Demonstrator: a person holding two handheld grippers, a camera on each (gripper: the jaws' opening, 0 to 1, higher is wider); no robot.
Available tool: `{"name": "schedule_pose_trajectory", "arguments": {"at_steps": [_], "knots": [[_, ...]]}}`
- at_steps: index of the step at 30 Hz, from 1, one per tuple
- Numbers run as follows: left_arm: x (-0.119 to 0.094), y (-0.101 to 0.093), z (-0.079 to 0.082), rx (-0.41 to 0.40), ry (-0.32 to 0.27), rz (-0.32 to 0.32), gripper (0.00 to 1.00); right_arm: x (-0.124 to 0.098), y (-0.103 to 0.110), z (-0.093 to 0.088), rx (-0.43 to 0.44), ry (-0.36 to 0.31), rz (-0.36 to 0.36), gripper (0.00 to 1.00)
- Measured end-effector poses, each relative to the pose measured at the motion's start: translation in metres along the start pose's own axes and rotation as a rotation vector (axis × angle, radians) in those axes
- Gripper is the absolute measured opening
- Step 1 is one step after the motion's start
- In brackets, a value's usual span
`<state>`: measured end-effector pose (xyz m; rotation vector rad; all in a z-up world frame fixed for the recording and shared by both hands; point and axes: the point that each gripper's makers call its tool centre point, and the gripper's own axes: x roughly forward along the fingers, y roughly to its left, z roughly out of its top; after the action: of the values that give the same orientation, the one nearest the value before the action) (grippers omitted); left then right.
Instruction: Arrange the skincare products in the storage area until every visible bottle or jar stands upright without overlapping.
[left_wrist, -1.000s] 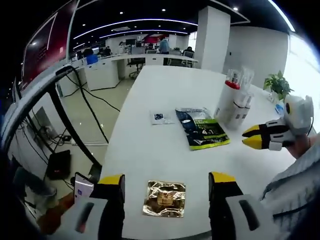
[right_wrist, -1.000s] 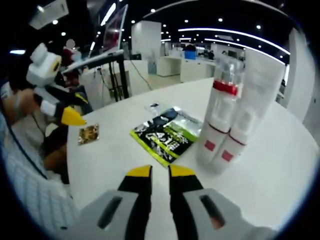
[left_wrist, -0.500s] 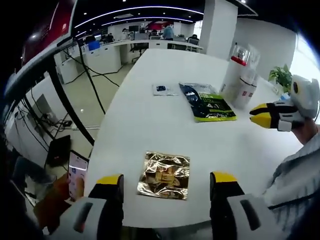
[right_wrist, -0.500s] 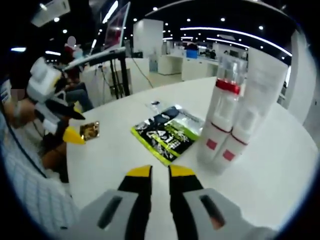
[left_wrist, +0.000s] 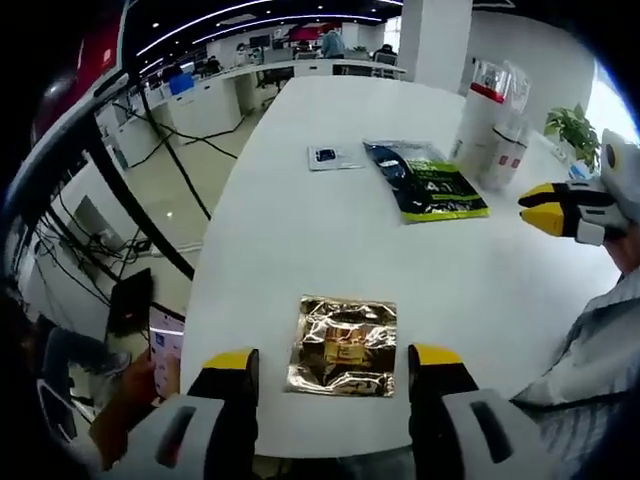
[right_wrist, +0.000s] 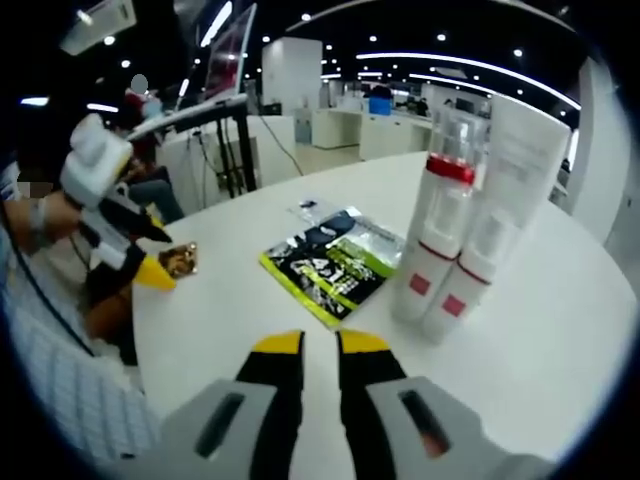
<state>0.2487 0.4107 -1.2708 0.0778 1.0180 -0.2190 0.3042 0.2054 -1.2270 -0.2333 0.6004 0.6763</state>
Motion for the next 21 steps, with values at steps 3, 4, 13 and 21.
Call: {"name": "schedule_pose_trajectory", "arguments": {"at_steps": [3, 4, 13, 21], "knots": [[0.0008, 0.0003, 0.0003, 0.003, 0.011, 0.002, 0.61, 0.0000, 0.0009, -0.0007, -0.002, 0.004, 0.002, 0.11], [0.0009, 0.0002, 0.0003, 0.005, 0.013, 0.001, 0.61, 0.0000, 0.0011, -0.0006, -0.003, 0.003, 0.003, 0.11], [0.0007, -0.0016, 0.0007, 0.023, 0.119, -0.004, 0.59, -0.0011, 0.0037, -0.0016, -0.014, 0.008, 0.008, 0.11], [0.0023, -0.0038, 0.0018, 0.063, 0.182, -0.023, 0.56, -0.0017, 0.0047, -0.0035, -0.017, 0.011, 0.008, 0.11]]}}
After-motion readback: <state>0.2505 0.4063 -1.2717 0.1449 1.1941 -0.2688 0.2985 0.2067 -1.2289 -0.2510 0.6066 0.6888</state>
